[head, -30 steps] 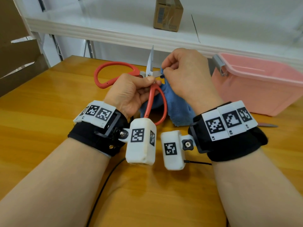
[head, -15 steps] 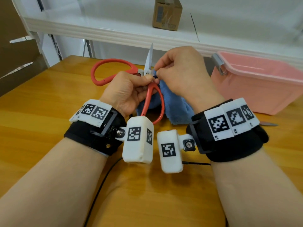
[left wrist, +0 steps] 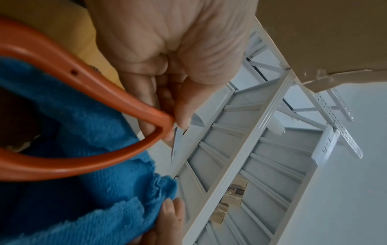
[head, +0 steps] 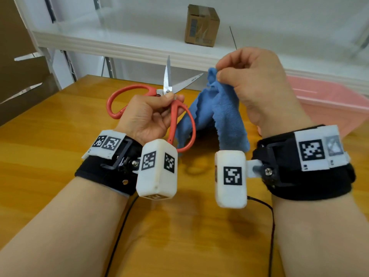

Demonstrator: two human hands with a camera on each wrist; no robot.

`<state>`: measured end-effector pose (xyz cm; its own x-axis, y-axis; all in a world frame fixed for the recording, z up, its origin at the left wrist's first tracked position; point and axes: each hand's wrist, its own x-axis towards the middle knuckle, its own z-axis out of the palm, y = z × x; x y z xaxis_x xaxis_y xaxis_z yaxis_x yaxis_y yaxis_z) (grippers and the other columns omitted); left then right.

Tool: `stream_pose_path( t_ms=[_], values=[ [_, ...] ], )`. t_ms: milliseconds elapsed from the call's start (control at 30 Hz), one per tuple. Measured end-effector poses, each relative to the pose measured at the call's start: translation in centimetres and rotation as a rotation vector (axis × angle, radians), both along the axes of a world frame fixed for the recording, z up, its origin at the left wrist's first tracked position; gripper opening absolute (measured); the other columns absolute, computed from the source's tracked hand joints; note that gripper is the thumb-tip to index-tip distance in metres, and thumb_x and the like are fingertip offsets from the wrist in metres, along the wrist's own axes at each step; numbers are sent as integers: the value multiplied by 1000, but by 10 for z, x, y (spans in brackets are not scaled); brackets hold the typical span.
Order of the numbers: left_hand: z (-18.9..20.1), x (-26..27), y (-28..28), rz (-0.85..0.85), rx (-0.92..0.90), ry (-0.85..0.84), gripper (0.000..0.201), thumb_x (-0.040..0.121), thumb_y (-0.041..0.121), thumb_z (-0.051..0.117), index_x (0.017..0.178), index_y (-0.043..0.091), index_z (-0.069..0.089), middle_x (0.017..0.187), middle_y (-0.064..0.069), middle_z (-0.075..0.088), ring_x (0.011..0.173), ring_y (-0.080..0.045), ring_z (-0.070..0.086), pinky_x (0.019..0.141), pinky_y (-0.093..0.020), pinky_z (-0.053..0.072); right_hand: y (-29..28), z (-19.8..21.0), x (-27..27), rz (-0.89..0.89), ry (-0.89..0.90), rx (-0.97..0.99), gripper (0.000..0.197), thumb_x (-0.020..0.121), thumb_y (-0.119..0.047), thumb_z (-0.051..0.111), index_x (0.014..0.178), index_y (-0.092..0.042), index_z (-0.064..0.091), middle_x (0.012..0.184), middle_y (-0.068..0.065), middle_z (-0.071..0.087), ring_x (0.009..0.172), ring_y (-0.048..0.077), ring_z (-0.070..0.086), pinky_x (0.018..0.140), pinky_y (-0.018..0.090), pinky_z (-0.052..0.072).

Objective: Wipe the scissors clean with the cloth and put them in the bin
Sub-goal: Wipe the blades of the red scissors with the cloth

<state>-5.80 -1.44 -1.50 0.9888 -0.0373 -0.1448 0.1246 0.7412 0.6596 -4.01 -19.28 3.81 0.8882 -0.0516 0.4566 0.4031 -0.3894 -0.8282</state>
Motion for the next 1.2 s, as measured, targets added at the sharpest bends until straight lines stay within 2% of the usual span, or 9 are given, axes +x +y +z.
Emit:
stream_pose_path(
  t_ms=[167, 233, 300, 367, 500, 667, 833, 1000, 1200],
  values=[
    [0, -2, 1, -28, -29, -1, 3, 87, -3, 58, 86, -4, 60, 78, -17, 70, 77, -24, 68, 69, -32, 61, 1, -4, 4, -27, -33, -29, 23, 77, -3, 68, 80, -26, 69, 72, -11, 65, 67, 2, 60, 67, 21, 50],
    [-1, -1, 0, -27, -49, -16, 15, 80, -3, 60, 95, -3, 57, 76, -17, 69, 76, -24, 68, 65, -31, 61, 6, -4, 5, -33, -56, -64, 21, 77, -6, 69, 73, -27, 69, 67, -14, 65, 66, 2, 61, 66, 24, 52],
    [-3, 0, 0, -29, -51, -24, 29, 74, -3, 62, 102, -1, 54, 77, -17, 70, 73, -22, 68, 70, -32, 61, 13, -5, 5, -41, -82, -125, 19, 77, -10, 71, 70, -27, 69, 66, -14, 65, 67, 3, 62, 68, 27, 54],
    [-3, 0, 0, -38, -45, -25, 19, 79, -2, 61, 97, -3, 56, 77, -16, 69, 73, -22, 67, 71, -31, 61, 20, -7, 3, -44, -108, -174, 15, 79, -12, 72, 72, -25, 71, 67, -14, 65, 67, 3, 62, 70, 29, 55],
    [-2, -3, -1, -62, -43, -27, 14, 76, -2, 60, 90, -6, 61, 76, -16, 69, 71, -21, 68, 63, -28, 61, 32, -8, -6, -30, -121, -254, 9, 87, -17, 69, 85, -23, 76, 80, -13, 70, 80, 3, 66, 83, 30, 58],
    [-3, -3, 0, -64, -72, -46, 9, 82, -3, 56, 91, -5, 60, 75, -16, 68, 64, -19, 69, 72, -28, 58, 38, -7, -13, 49, -64, -373, 25, 94, -10, 62, 111, -24, 74, 109, -9, 72, 100, 3, 66, 96, 21, 52],
    [-2, -3, -3, -86, 19, -45, 9, 89, -5, 55, 86, -6, 63, 76, -15, 68, 66, -20, 70, 73, -29, 59, 41, -14, -9, 40, -132, -421, 24, 87, -7, 66, 101, -25, 76, 94, -14, 70, 89, -1, 65, 85, 13, 51],
    [-5, -1, -5, -118, 137, -49, 18, 79, -4, 59, 96, -9, 64, 92, -18, 66, 86, -24, 66, 88, -35, 56, 45, -24, -6, 6, -164, -461, 21, 86, -5, 61, 93, -23, 70, 91, -11, 68, 87, 5, 62, 82, 26, 53],
    [-5, -2, -6, -81, 205, -51, 10, 79, -6, 58, 86, -8, 65, 82, -17, 69, 78, -23, 69, 84, -33, 58, 37, -24, -2, -111, -164, -457, 21, 85, 0, 57, 92, -18, 65, 90, -7, 65, 89, 12, 61, 81, 30, 50]
  ],
)
